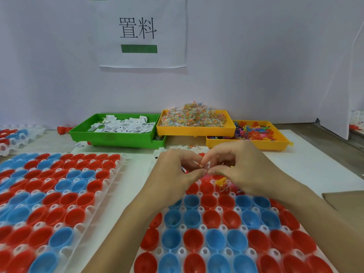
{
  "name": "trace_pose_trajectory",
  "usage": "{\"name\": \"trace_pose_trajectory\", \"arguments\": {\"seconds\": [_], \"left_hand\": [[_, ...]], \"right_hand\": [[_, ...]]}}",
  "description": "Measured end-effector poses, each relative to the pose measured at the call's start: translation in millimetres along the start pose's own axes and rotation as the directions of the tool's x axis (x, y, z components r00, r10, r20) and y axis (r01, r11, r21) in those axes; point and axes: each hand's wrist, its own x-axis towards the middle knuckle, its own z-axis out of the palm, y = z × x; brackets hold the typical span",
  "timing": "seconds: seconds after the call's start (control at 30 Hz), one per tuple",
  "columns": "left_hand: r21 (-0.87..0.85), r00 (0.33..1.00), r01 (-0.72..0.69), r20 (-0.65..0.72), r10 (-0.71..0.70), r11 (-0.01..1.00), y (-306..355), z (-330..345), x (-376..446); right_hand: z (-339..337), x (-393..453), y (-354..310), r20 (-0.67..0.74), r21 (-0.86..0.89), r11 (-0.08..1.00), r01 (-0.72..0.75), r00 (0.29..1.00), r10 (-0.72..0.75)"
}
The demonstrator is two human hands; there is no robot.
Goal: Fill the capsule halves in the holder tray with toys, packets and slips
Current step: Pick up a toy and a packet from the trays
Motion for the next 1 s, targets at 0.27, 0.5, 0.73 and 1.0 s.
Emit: {"name": "trace_pose_trajectory", "arguments": {"seconds": [0.27, 0.5, 0.73, 1.0], "left_hand": [[-0.026, 0.999, 0.01, 0.052, -0.009, 1.0, 3, 5, -2], [0.17, 1.0, 0.006, 0.029, -0.011, 0.985, 2, 1, -4], [0.224, 0.999, -0.007, 0.044, -0.003, 0.975, 0, 4, -4], [0.297, 0.997, -0.042, 0.07, 0.022, 0.954, 3, 5, -4]], "right_hand": [[0, -5, 0, -0.09, 0.141, 0.99, -0.01, 0.996, 0.023], [11, -4, -1, -0.028, 0.046, 0.999, -0.027, 0.999, 0.028], [16, 0, 5, -0.008, -0.051, 0.998, -0.028, 1.0, 0.028], [10, 0, 2, 0.008, -0.111, 0.994, -0.019, 1.0, 0.02]]}}
